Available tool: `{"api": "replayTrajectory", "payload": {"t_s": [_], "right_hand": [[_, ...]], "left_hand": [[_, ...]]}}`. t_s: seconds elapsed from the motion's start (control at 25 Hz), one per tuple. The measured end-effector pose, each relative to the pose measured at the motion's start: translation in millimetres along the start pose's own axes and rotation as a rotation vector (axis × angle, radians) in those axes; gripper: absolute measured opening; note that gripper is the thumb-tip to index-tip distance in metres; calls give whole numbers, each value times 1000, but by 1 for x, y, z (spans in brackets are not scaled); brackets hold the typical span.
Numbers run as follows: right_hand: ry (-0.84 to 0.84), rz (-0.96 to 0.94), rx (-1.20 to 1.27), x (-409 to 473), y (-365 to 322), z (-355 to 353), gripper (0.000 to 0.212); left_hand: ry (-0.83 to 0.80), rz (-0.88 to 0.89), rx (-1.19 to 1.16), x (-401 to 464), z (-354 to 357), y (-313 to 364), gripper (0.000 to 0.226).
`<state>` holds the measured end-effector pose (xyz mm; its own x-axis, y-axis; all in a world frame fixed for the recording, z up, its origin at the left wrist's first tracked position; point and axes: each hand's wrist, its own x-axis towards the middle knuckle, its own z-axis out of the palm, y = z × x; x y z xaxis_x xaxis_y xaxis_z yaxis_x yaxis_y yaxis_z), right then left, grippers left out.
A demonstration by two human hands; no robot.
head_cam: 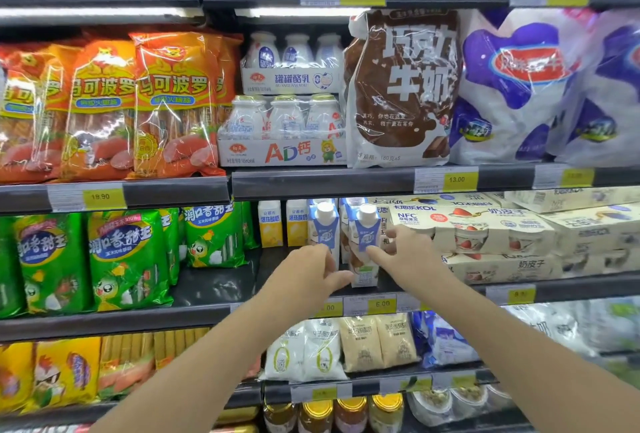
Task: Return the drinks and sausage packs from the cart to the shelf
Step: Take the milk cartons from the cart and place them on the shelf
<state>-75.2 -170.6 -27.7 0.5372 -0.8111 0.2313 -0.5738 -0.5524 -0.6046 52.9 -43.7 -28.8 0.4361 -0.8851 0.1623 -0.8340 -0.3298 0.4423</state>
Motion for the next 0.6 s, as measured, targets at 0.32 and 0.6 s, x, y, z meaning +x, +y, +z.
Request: {"api": "replayTrajectory", "payload": {"t_s": [0.32, 0.6], "right_hand": [[36, 86, -625, -72, 114, -96, 60], [15, 473, -784, -177, 261, -195, 90]], "left_hand": [[-205, 555, 381, 45, 62, 122, 75], [-367, 716, 506, 69, 174, 244, 96]]}}
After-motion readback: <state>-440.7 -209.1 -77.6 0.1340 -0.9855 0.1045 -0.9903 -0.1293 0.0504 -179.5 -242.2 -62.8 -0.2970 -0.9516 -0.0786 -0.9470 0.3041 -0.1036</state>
